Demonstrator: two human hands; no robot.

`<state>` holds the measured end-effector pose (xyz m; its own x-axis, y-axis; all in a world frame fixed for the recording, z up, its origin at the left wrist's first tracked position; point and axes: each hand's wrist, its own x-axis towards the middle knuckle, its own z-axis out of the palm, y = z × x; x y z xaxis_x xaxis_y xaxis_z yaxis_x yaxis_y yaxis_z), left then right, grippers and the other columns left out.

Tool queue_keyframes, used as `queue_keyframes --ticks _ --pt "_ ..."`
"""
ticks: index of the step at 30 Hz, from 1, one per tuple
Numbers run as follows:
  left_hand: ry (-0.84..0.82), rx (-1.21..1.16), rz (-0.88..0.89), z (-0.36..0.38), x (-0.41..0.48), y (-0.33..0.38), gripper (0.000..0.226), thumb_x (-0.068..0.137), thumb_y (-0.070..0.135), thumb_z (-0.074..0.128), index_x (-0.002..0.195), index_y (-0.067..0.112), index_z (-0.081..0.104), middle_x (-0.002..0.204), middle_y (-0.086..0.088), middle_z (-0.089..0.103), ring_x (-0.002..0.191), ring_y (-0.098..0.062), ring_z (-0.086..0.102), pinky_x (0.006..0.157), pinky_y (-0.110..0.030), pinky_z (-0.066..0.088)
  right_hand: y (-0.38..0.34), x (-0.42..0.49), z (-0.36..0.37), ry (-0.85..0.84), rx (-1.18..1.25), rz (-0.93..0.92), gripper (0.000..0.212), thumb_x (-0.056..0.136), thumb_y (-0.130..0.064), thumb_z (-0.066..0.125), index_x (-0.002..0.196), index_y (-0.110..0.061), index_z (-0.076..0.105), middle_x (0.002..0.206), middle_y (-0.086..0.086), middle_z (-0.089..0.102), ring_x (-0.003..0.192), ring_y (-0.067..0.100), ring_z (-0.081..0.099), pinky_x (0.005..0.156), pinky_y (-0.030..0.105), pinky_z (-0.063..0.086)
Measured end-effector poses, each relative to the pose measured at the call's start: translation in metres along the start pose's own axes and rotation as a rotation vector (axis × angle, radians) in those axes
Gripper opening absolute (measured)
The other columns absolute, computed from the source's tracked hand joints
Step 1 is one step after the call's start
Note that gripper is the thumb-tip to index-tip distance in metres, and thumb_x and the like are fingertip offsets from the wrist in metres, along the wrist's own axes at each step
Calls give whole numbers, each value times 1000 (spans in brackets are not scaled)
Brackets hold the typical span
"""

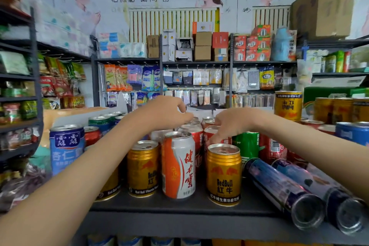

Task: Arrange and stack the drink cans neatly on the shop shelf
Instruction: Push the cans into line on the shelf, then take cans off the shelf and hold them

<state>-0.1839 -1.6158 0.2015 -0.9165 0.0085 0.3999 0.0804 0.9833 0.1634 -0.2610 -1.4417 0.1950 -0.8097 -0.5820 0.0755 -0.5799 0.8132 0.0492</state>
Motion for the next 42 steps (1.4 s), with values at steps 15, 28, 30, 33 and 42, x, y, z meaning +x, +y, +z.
queue_keyframes --ticks 15,28,30,33,42 --pt "-88 -148 109 -3 14 10 60 80 47 67 132 26 44 129 5 52 108 -11 51 82 -23 38 21 -22 -64 346 501 7 38 74 -41 75 87 -5 67 78 1 72 77 18 65 63 25 51" --pt "78 -1470 -81 -11 15 37 52 83 39 65 122 8 49 110 -8 62 108 -22 59 99 -36 46 14 -38 -46 533 1604 -238 37 81 -26 65 109 -3 61 92 2 74 94 13 69 81 25 56" --pt "18 -1620 -129 -15 11 40 45 81 34 69 115 12 50 109 -14 59 104 -30 60 96 -43 49 10 -38 -39 484 1683 -278 37 81 -28 64 111 -7 62 97 4 73 97 16 68 83 26 56" --pt "57 -1680 -121 -18 5 42 31 80 24 70 103 13 53 105 -13 60 100 -29 60 86 -41 55 10 -43 -35 384 1360 -214 48 81 -44 61 120 -16 58 110 1 69 107 17 63 94 33 51" --pt "178 -686 151 -49 16 52 20 66 30 80 79 22 67 80 3 71 79 -13 67 76 -33 57 2 -56 -72 414 419 -295 91 80 -28 73 149 -35 14 132 -14 46 115 4 51 89 16 41"
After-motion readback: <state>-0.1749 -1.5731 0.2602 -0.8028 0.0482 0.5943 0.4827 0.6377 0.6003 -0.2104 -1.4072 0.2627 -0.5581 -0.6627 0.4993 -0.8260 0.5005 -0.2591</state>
